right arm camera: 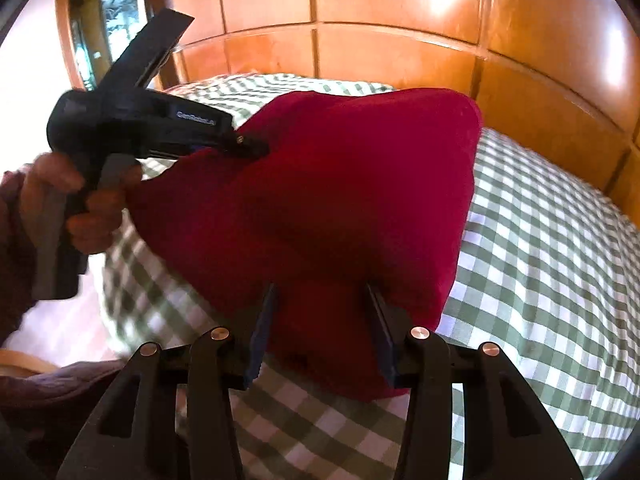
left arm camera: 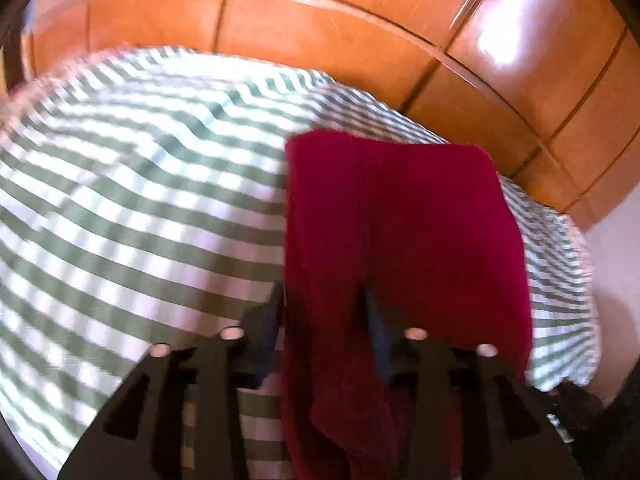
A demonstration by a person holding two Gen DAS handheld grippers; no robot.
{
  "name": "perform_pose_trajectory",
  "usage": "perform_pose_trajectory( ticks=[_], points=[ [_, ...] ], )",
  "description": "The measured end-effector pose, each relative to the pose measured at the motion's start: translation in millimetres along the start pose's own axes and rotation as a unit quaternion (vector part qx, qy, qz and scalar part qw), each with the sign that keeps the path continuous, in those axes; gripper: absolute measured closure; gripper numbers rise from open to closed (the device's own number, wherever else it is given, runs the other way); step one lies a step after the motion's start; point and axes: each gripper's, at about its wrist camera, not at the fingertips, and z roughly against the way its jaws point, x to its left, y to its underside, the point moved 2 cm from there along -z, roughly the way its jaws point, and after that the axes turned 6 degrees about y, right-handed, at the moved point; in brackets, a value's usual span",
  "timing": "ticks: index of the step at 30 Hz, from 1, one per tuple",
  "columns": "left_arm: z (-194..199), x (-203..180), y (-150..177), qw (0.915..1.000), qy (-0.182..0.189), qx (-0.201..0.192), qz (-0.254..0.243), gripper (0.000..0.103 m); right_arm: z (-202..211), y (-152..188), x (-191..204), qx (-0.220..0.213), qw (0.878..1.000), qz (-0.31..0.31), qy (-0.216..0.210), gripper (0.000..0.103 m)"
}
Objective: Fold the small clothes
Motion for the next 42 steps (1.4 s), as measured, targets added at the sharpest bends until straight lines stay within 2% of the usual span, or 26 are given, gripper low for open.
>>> perform_pose_trajectory(
  ticks=[1, 3, 8, 13, 17, 21, 24, 32, 36, 38, 42],
  points=[
    [7.5, -3.9, 0.5, 0.9996, -0.019, -0.018, -0.010, 0.056, 3.4, -2.4, -3.8, 0.003, 1.000, -0.007, -0.012, 0.056],
    [17.4, -9.9, 1.8, 0.9983, -0.032, -0.041, -0.024, 0.055, 13.7, -14.4, -17.0, -0.006, 0.999, -0.029, -0.026, 0.056],
    [32.1, -18.6, -0.2, 0.9948, -0.048, -0.077, -0.046, 0.057, 16.4, -60.5, -59.9, -0.043, 0.993, -0.107, -0.009, 0.056],
    [13.2, -24.9, 5.5, 0.9949, -0.061, -0.054, -0.059, 0.058, -23.0, -105.0, -74.3, -0.023, 0.988, -0.154, 0.007, 0.056],
    [1.3, -23.7, 10.5, 0.9957, -0.061, -0.040, -0.058, 0.058, -68.7, -121.3, -75.7, 0.017, 0.988, -0.146, 0.055, 0.056],
    [-2.6, -25.2, 9.5, 0.9958, -0.056, -0.039, -0.060, 0.057, -109.3, -119.1, -87.1, 0.053, 0.986, -0.124, 0.098, 0.045],
    [-4.2, -24.3, 9.7, 0.9962, -0.050, -0.038, -0.060, 0.057, -118.3, -113.3, -96.1, 0.045, 0.986, -0.132, 0.094, 0.042],
    [1.0, -26.1, 11.6, 0.9961, -0.051, -0.043, -0.056, 0.056, -112.3, -108.6, -96.0, 0.028, 0.986, -0.142, 0.083, 0.039],
    [5.5, -27.1, 13.9, 0.9953, -0.060, -0.046, -0.060, 0.053, -104.4, -106.0, -101.5, 0.023, 0.982, -0.167, 0.088, 0.017],
    [8.3, -26.3, 15.7, 0.9949, -0.064, -0.048, -0.061, 0.051, -94.8, -101.1, -107.8, 0.013, 0.979, -0.193, 0.072, 0.016],
    [11.8, -23.7, 17.9, 0.9946, -0.068, -0.049, -0.060, 0.048, -73.9, -83.8, -107.7, -0.001, 0.978, -0.201, 0.057, 0.014]
  ],
)
